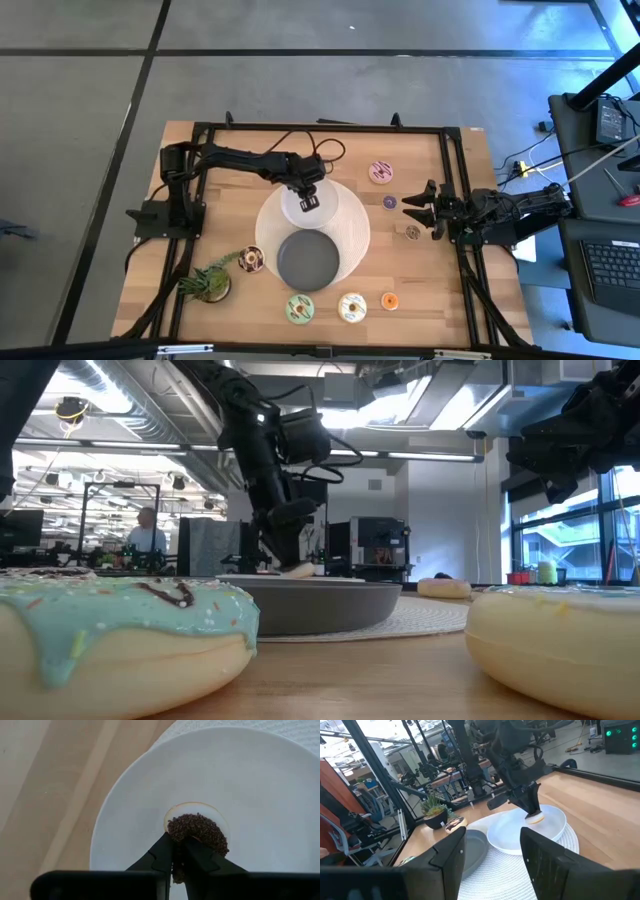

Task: Pick & Place donuts
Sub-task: Put the small brown donut on the white plate

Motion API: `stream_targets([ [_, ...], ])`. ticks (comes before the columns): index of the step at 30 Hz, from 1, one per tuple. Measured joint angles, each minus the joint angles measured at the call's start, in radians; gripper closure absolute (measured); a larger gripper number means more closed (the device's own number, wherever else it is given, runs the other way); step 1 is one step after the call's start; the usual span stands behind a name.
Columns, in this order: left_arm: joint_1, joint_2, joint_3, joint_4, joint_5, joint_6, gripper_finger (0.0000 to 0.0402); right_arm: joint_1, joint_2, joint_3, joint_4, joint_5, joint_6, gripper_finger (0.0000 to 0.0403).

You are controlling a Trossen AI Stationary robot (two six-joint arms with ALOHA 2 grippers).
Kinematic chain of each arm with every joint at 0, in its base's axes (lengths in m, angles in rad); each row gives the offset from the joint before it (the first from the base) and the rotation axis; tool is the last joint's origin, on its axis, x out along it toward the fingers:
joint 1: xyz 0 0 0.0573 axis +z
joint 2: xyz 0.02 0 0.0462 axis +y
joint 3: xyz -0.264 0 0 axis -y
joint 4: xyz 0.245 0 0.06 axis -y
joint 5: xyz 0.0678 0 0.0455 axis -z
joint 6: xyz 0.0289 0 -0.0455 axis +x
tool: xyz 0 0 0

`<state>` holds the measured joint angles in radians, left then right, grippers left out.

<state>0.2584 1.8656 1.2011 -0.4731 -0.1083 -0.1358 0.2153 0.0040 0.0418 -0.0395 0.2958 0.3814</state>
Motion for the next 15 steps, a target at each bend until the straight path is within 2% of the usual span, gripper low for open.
stream_targets([
  [7, -0.004, 0.000, 0.000, -0.003, -0.001, 0.000, 0.0362, 0.000, 0.000, 0.000, 0.000, 0.000, -0.001, 0.0215],
  [15, -0.004, 0.000, 0.000, -0.040, -0.004, -0.050, 0.0370, 0.000, 0.000, 0.000, 0.000, 0.000, -0.001, 0.0215],
])
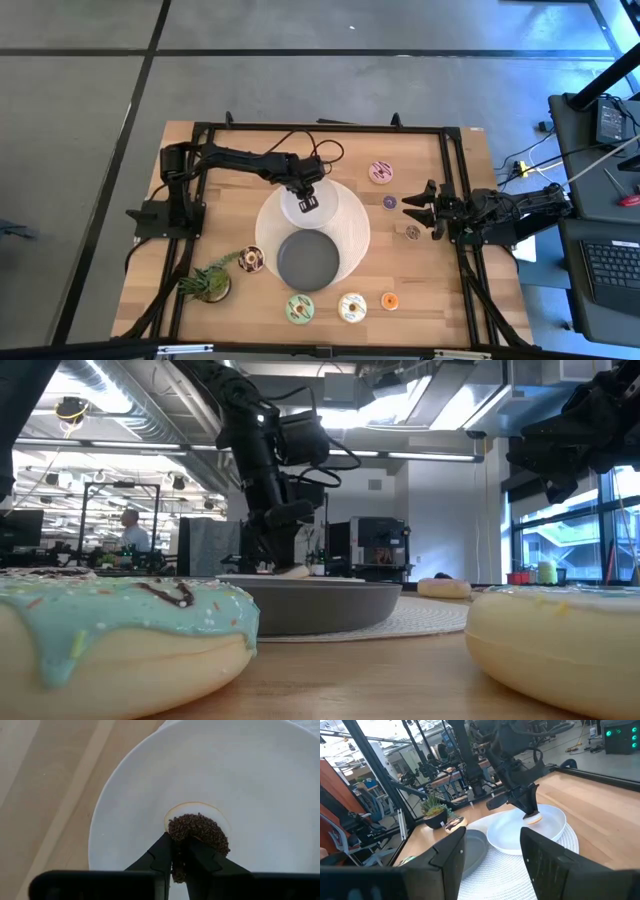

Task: Pick & Place donuts
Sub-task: Put the small brown donut on the white plate

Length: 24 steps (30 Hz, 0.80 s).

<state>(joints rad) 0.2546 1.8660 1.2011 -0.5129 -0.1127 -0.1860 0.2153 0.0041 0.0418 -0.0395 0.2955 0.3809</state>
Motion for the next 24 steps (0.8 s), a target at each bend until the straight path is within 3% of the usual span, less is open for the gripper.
stream_targets([
  [15, 0.003, 0.000, 0.000, 0.000, -0.032, -0.003, 0.0340, 0.000, 0.000, 0.000, 0.000, 0.000, 0.002, 0.0215],
  [19, 0.003, 0.000, 0.000, -0.012, -0.084, -0.014, 0.0323, 0.000, 0.000, 0.000, 0.000, 0.000, 0.003, 0.0215],
  [24, 0.003, 0.000, 0.000, -0.019, -0.075, -0.020, 0.0293, 0.000, 0.000, 0.000, 0.000, 0.000, 0.003, 0.0215],
])
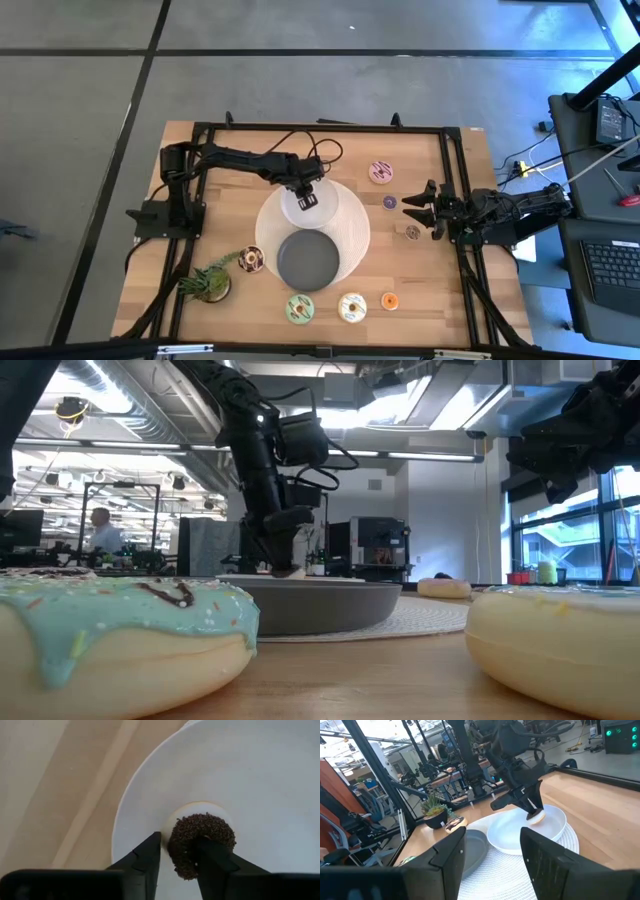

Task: Pick & Place donuts
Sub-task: Put the small brown donut on the white plate, then put the large black donut on the black plate

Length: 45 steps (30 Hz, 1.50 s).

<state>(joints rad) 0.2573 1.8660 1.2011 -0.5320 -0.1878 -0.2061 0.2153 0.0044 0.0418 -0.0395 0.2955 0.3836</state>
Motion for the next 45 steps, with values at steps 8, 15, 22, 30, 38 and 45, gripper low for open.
stream_targets([
  [8, 0.000, 0.000, 0.000, 0.000, -0.001, -0.017, 0.0250, 0.000, 0.000, 0.000, 0.000, 0.000, 0.000, 0.0215],
  [15, 0.000, 0.000, 0.000, 0.000, -0.001, -0.016, 0.0227, 0.000, 0.000, 0.000, 0.000, 0.000, 0.000, 0.0214],
  [22, 0.000, -0.003, 0.037, -0.051, 0.001, 0.009, 0.0219, 0.000, 0.000, 0.000, 0.000, 0.000, 0.000, 0.0215],
  [30, -0.001, -0.004, 0.161, -0.301, -0.031, 0.052, 0.0220, 0.000, 0.000, 0.000, 0.000, 0.000, 0.001, 0.0215],
  [38, -0.099, -0.065, 0.157, -0.543, -0.031, -0.087, 0.0220, 0.000, 0.000, 0.000, 0.000, -0.001, 0.005, 0.0215],
  [45, -0.270, -0.218, -0.008, -0.500, -0.035, -0.289, 0.0220, 0.000, 0.000, 0.000, -0.001, -0.001, 0.000, 0.0215],
])
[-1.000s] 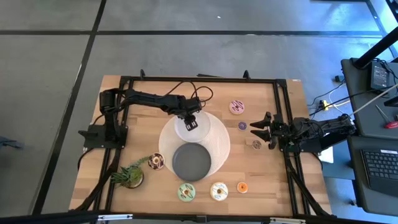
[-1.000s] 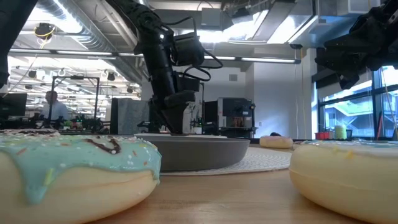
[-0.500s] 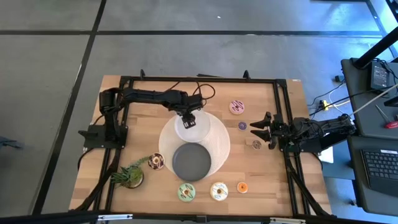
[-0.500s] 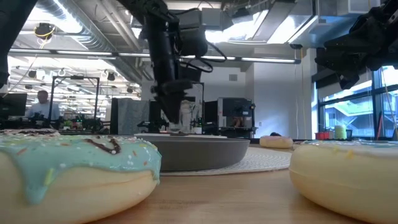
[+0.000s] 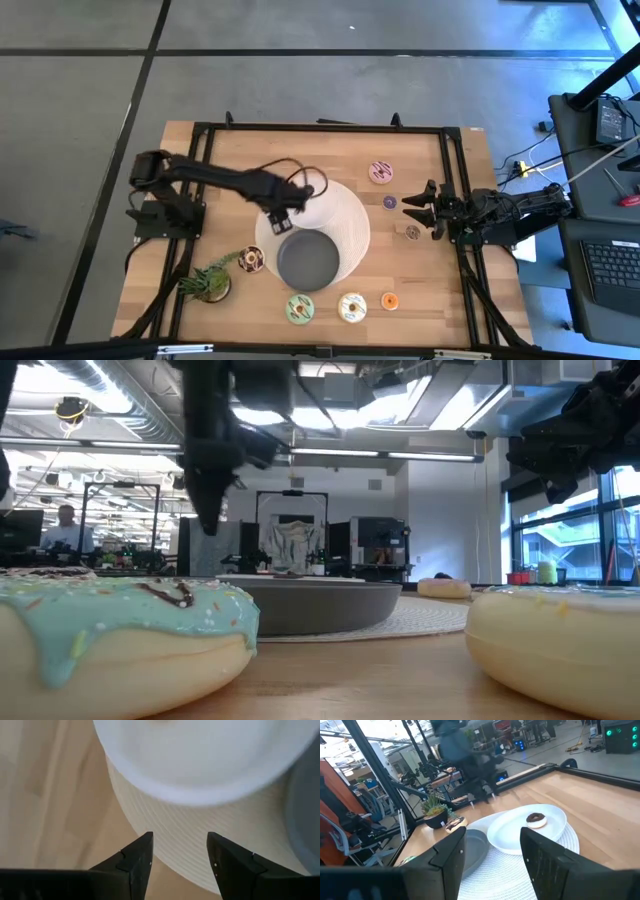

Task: Pick & Place donuts
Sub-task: Put the large black donut on the black plate

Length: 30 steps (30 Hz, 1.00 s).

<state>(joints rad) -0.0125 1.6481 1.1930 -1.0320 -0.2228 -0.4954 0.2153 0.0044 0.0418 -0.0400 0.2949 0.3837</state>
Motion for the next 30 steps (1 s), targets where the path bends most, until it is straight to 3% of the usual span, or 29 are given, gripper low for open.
stream_targets([
  [8, -0.229, -0.135, -0.177, 0.033, 0.058, -0.237, 0.0224, 0.000, 0.000, 0.000, 0.000, 0.000, -0.026, 0.0215],
  [16, -0.413, -0.148, -0.298, 0.127, 0.090, -0.359, 0.0226, 0.000, 0.000, 0.000, 0.000, 0.000, -0.011, 0.0215],
  [30, -0.458, -0.148, -0.414, 0.234, 0.053, -0.481, 0.0235, 0.000, 0.000, 0.000, 0.000, 0.000, 0.006, 0.0215],
])
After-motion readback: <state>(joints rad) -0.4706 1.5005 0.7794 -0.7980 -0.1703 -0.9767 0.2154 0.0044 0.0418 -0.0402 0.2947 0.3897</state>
